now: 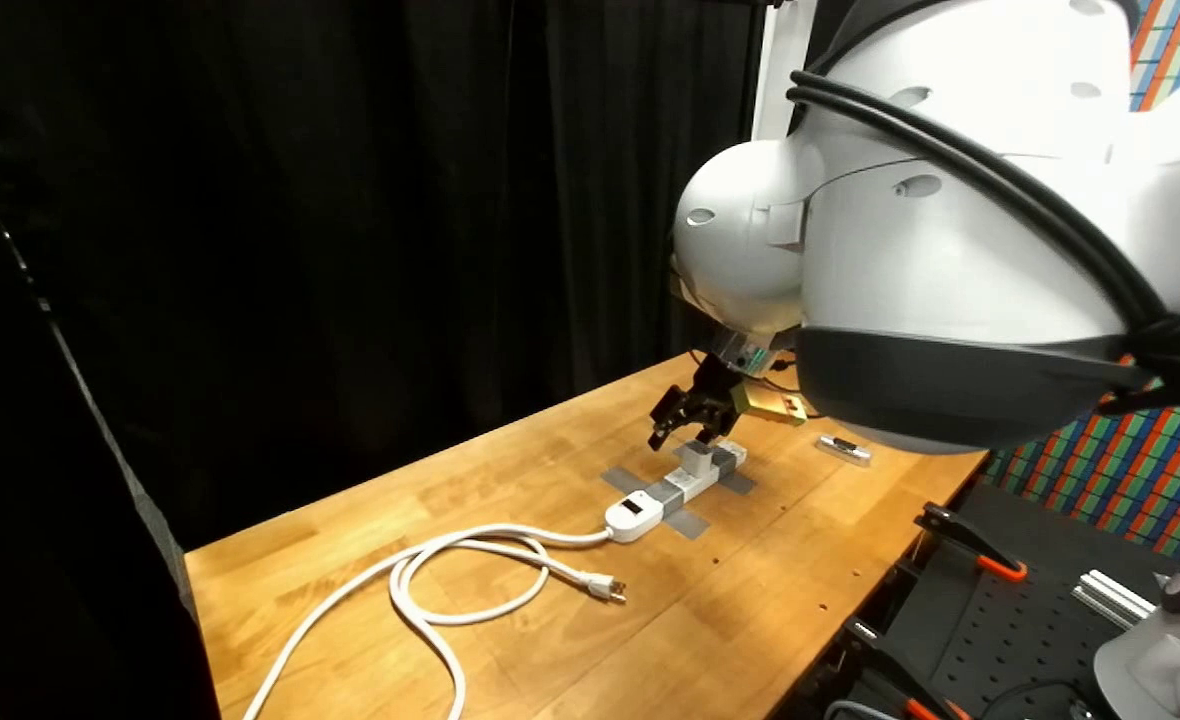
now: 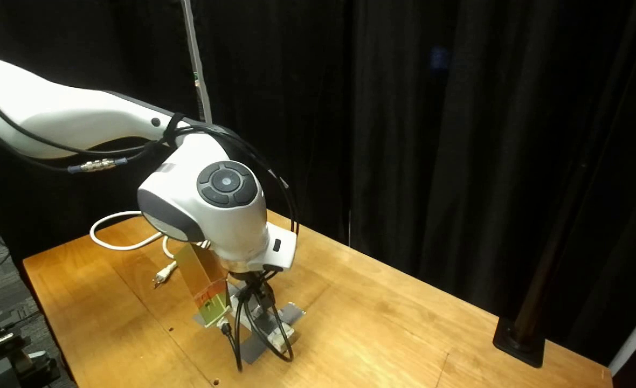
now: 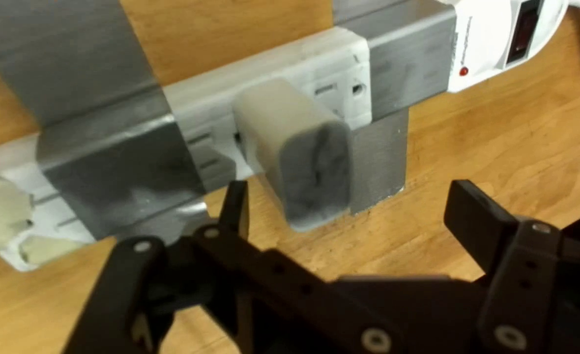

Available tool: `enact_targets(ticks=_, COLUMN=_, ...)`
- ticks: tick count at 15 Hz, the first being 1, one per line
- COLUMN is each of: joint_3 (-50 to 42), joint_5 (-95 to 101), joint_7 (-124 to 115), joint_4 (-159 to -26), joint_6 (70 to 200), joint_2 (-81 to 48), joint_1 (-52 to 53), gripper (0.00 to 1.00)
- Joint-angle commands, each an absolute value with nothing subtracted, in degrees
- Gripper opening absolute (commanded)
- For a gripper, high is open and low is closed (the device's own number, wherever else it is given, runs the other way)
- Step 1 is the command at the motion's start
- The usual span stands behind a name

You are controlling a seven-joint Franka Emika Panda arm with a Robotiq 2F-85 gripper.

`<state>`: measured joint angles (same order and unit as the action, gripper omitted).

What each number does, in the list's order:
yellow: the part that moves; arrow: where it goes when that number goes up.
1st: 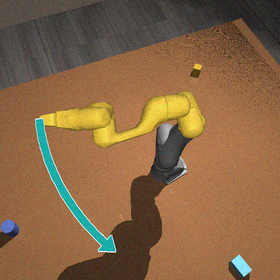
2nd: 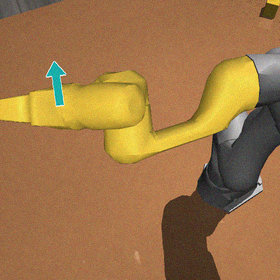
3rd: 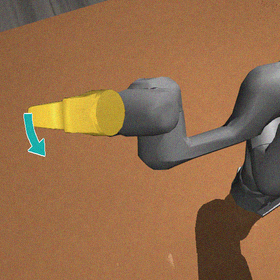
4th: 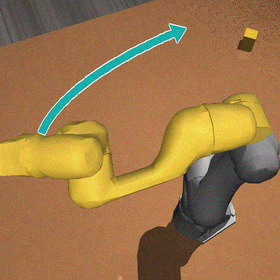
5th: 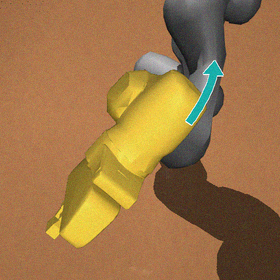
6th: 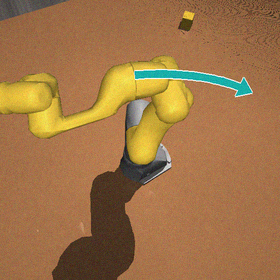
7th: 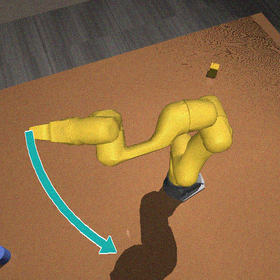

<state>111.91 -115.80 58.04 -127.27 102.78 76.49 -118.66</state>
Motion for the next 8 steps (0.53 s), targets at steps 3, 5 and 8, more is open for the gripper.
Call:
enact_targets(ticks=3, joint_3=108.00, joint_5=-119.75, joint_7=55.98, joint_4=-123.78, joint_6=105.62, joint_2=79.04, joint_1=-117.58, gripper=1.00)
enact_targets(ticks=5, joint_3=106.87, joint_5=-120.34, joint_7=51.58, joint_4=-121.79, joint_6=109.03, joint_2=79.45, joint_1=-118.17, gripper=1.00)
enact_targets(ticks=8, joint_3=107.57, joint_5=-119.31, joint_7=54.48, joint_4=-123.59, joint_6=105.10, joint_2=78.10, joint_1=-118.31, gripper=1.00)
